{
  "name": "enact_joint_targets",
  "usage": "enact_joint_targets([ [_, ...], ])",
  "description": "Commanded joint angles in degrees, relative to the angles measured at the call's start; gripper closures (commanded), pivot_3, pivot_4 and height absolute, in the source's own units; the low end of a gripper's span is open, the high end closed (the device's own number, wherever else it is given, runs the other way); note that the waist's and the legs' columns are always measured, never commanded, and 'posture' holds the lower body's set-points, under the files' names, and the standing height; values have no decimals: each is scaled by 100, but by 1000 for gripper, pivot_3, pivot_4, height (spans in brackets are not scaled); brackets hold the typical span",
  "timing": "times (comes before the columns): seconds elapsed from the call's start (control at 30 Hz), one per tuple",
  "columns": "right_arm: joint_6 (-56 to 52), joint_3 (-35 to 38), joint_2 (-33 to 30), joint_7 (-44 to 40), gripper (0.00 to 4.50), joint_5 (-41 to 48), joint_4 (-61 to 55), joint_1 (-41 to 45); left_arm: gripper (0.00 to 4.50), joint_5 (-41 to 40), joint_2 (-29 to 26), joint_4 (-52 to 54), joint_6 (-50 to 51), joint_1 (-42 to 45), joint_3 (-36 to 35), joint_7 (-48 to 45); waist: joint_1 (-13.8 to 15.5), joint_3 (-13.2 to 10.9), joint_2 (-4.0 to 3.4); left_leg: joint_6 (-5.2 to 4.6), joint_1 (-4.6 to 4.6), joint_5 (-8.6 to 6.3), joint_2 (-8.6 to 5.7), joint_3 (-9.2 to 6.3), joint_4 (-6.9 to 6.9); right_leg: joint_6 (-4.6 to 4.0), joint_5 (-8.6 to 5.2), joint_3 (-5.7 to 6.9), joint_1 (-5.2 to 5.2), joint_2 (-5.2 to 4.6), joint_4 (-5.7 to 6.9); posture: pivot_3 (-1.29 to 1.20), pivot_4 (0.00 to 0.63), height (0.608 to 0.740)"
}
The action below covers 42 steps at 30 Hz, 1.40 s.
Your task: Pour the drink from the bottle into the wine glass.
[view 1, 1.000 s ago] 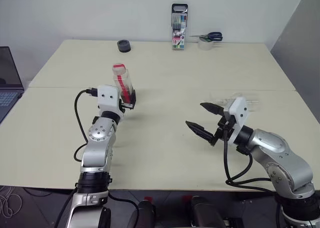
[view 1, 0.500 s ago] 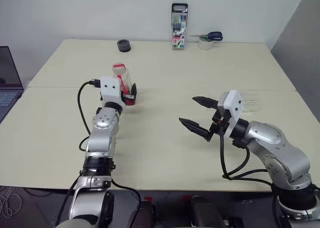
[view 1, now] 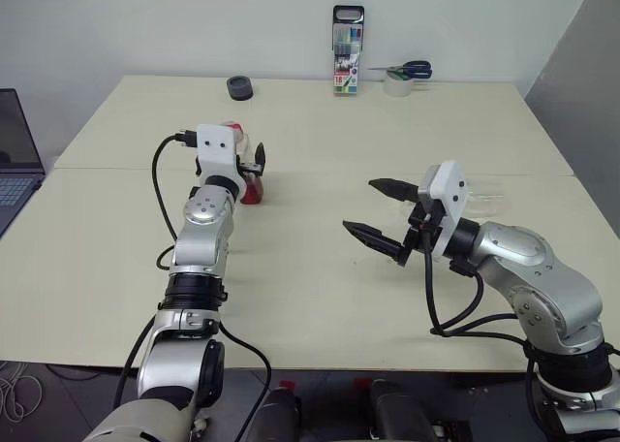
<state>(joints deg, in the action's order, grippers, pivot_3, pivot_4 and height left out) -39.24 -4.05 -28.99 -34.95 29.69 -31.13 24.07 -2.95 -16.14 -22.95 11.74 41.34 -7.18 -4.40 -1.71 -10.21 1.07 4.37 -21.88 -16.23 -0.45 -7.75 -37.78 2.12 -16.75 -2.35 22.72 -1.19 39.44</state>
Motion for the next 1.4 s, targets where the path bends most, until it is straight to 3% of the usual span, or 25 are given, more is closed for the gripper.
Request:
enact_joint_targets([
  [0.03, 19, 130, -23, -4, 0, 84, -118, 155, 9, -15, -53, 66, -116, 189, -68, -11, 0, 0, 0, 2, -1, 1, 0, -1, 0, 0, 0, 1, 0, 0, 0, 0, 150, 740],
  [0.33, 10, 161, -39, 42, 0, 99, -133, 165, 9, -172, -21, 19, -11, 222, -121, -34, 0, 0, 0, 3, -1, 2, 0, 0, 0, 0, 0, 1, 0, 0, 0, 0, 150, 740],
  [0.43, 16, 174, -49, 33, 0, 93, -121, 162, 616, -197, -22, 19, 48, 209, -129, -18, 0, 0, 0, 3, -1, 2, 0, 0, 0, 0, 0, 0, 1, 0, 0, 0, 150, 740],
  [0.53, 21, 179, -49, 32, 0, 90, -119, 154, 1636, -215, -30, 4, 117, 185, -134, -12, 0, 0, 0, 3, -1, 2, 0, 0, 0, 0, 0, 0, 1, 0, 0, 0, 150, 740],
  [0.57, 27, 177, -42, 34, 0, 87, -112, 155, 1636, -220, -36, -5, 133, 175, -132, -21, 0, 0, 0, 3, -1, 2, 0, 0, 0, 0, 0, 0, 1, 0, 0, 0, 150, 740],
  [0.67, 49, 170, -17, 45, 0, 75, -87, 177, 2419, -242, -50, -42, 185, 161, -139, -41, -9, 0, 0, 3, -1, 2, 0, 0, 0, 0, 0, 0, 1, 0, 0, 0, 150, 740],
  [0.73, 65, 167, -5, 48, 0, 69, -76, 191, 2679, -266, -50, -56, 196, 144, -149, -51, -14, 0, 0, 3, 0, 2, 1, 1, 0, 0, 0, -1, 1, 0, 1, 0, 150, 740],
  [1.03, 118, 234, -33, 107, 0, 33, -168, 177, 2684, -681, 68, 584, 241, -296, -131, -707, -7, 0, 0, 4, 0, 2, 0, 1, 1, 0, 0, -1, 1, -1, -1, 0, 150, 740],
  [1.17, -23, 727, -231, 301, 0, 173, -518, 1, 2685, -1037, 13, 1083, 398, -458, 252, -1838, 33, 0, 0, 4, -5, 2, -3, 0, 0, 0, 0, 0, 0, -6, -3, 0, 150, 740],
  [1.4, -814, 1376, -503, 674, 0, 991, -1245, -229, 2686, -1166, -169, 884, 214, -130, 1106, -3910, 76, 0, 0, 3, -9, 2, -9, -4, -1, 3, 2, 5, -7, -9, -12, 0, 150, 740],
])
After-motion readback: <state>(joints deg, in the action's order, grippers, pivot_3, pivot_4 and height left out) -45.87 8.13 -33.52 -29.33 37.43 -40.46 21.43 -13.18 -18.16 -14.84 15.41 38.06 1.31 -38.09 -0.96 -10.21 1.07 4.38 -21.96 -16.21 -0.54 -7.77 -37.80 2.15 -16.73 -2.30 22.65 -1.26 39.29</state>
